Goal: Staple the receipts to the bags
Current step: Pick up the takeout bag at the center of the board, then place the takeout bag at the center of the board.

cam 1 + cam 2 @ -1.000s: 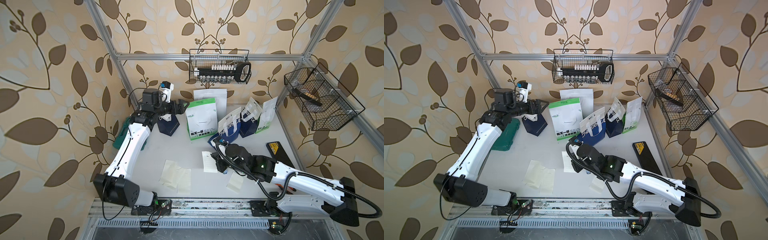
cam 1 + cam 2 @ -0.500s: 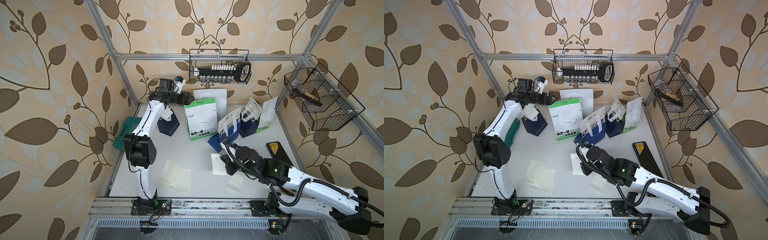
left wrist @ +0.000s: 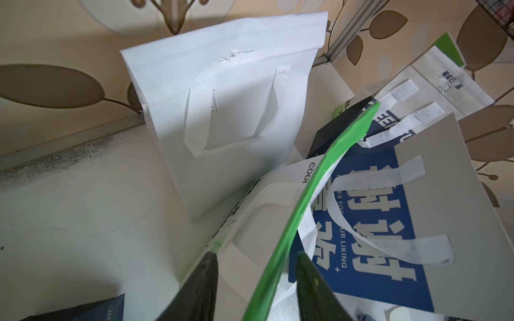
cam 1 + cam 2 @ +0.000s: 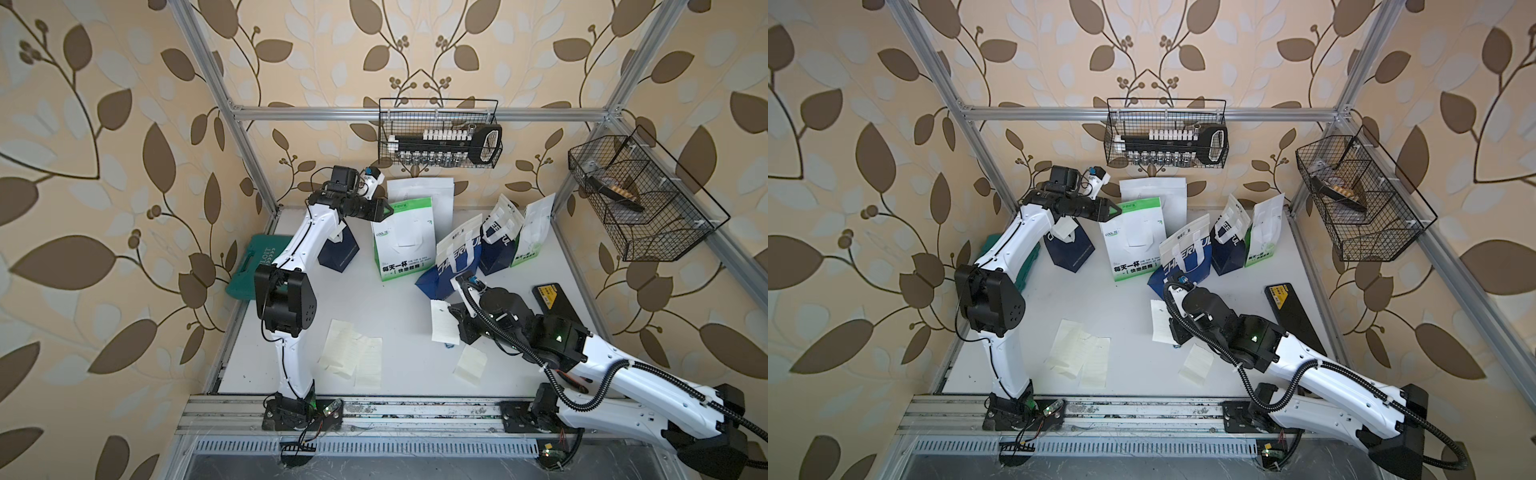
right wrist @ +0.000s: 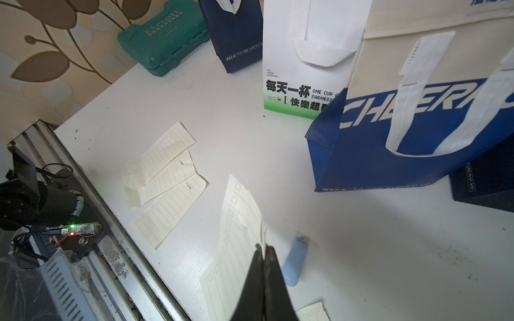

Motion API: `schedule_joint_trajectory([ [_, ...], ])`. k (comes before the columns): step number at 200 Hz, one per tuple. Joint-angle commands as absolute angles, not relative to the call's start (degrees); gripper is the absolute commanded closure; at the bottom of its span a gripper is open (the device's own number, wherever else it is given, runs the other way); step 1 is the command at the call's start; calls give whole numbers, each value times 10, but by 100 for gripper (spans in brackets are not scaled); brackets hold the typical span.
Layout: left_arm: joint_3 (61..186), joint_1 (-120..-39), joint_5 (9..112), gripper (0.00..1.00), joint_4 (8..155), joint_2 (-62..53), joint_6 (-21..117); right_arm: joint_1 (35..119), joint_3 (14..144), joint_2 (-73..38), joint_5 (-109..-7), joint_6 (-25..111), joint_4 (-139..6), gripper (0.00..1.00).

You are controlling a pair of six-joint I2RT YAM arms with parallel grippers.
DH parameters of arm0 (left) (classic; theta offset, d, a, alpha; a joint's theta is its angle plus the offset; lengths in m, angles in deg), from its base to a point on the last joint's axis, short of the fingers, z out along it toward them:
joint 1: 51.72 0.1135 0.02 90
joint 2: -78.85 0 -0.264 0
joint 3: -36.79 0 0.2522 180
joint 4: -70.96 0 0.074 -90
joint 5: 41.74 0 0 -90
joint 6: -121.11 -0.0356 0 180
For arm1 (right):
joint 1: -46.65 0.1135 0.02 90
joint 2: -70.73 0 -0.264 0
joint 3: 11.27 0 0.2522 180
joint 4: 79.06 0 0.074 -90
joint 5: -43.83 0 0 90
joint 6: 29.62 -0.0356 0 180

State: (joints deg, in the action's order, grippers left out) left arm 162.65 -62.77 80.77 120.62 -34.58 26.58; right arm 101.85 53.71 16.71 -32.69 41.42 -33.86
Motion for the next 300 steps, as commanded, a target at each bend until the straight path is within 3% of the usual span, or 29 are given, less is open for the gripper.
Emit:
schedule_joint_trajectory([
  [1,1619,-629,800,63,1194,-325,252,1016,528,169,-328,419,-330,100],
  [40,1591,-629,787,88,1167,-295,251,1016,527,168,-328,419,-333,100],
  [50,1581,-629,780,100,1157,-284,252,1017,528,167,-327,419,-334,100],
  [102,1529,-634,735,100,1124,-187,271,1016,528,172,-322,417,-337,100],
  [168,1521,-681,607,100,1277,-46,268,1015,523,203,-322,413,-337,100],
  [218,1415,-683,546,100,1325,128,288,1016,525,238,-344,420,-327,100],
  [300,1272,-683,714,100,1336,254,278,1016,544,295,-392,464,-320,100],
])
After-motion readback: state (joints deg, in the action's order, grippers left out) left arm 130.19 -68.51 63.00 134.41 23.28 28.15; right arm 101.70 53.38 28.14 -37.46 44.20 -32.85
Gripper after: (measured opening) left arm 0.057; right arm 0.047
